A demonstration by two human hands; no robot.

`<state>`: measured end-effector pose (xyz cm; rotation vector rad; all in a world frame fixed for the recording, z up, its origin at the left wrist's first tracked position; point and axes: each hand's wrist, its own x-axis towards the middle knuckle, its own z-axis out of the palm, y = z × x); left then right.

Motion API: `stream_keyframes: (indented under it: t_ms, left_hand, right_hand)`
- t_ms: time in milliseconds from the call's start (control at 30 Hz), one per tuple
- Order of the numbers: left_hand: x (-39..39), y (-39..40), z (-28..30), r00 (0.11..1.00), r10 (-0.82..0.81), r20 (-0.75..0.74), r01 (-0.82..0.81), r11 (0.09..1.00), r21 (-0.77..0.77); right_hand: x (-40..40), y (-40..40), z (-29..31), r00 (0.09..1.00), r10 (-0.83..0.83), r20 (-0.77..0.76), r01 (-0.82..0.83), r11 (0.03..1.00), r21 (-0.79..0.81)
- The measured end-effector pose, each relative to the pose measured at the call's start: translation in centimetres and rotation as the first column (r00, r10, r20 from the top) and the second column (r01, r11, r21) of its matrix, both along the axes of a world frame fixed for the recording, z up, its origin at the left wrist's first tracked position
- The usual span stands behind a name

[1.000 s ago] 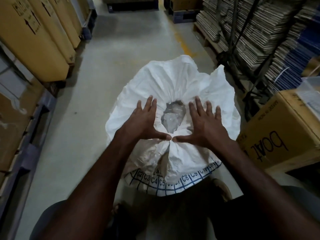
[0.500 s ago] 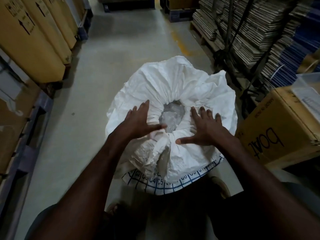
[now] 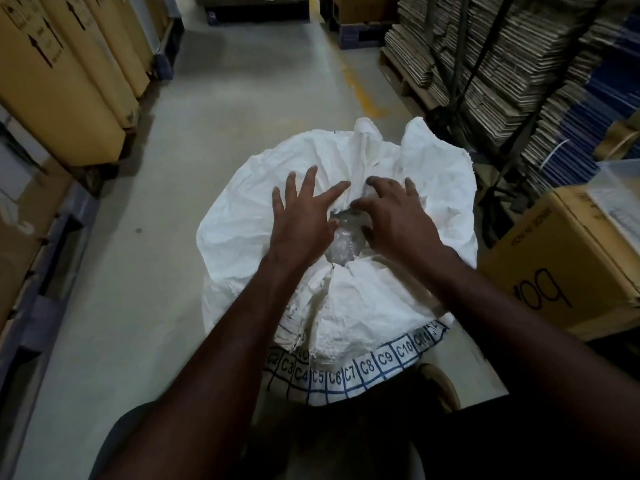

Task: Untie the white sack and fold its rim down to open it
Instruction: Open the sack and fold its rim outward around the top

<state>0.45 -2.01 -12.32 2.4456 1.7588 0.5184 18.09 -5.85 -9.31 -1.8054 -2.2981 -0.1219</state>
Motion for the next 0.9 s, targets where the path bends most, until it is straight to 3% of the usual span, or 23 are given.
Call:
stream_keyframes:
  t_ms: [100, 233, 333, 433, 533, 700, 800, 900]
  left_hand:
    - [0.0, 1.2, -1.3, 0.999, 0.031, -0.044, -0.034, 0.997, -0.070]
    - [-1.9, 3.1, -1.1, 0.993, 0.099, -0.062, -0.100, 0.995, -0.010]
    - [-4.9, 4.3, 1.1, 0.980, 0.187, 0.062, -0.193, 0.974, 0.116]
    - [-8.4, 4.8, 2.0, 0.963, 0.245, 0.110, -0.256, 0.962, 0.095]
    - [-10.5, 4.7, 0.8, 0.949, 0.292, 0.114, -0.294, 0.956, -0.001]
    - [-9.9, 4.2, 0.8, 0.974, 0.211, 0.077, -0.205, 0.975, -0.080]
    - [-8.3, 3.9, 2.7, 0.989, 0.150, 0.018, -0.149, 0.988, -0.046]
    - [-6.0, 3.2, 3.8, 0.997, 0.065, -0.046, -0.063, 0.997, 0.049]
  right_hand:
    - [0.3, 1.8, -0.7, 0.985, -0.023, 0.172, 0.038, 0.996, -0.087]
    - [1.8, 2.9, -0.5, 0.961, -0.120, 0.250, 0.128, 0.992, -0.015]
    - [4.9, 3.3, 0.0, 0.945, -0.219, 0.243, 0.208, 0.976, 0.070]
    - [8.3, 3.6, 0.6, 0.931, -0.252, 0.264, 0.251, 0.967, 0.036]
    - [10.3, 3.6, -0.1, 0.931, -0.262, 0.255, 0.290, 0.954, -0.078]
    - [9.4, 3.4, -1.2, 0.944, -0.283, 0.167, 0.315, 0.923, -0.220]
    - [7.4, 3.4, -0.1, 0.949, -0.297, 0.110, 0.312, 0.937, -0.159]
    - [5.1, 3.7, 1.2, 0.985, -0.170, 0.020, 0.171, 0.985, -0.025]
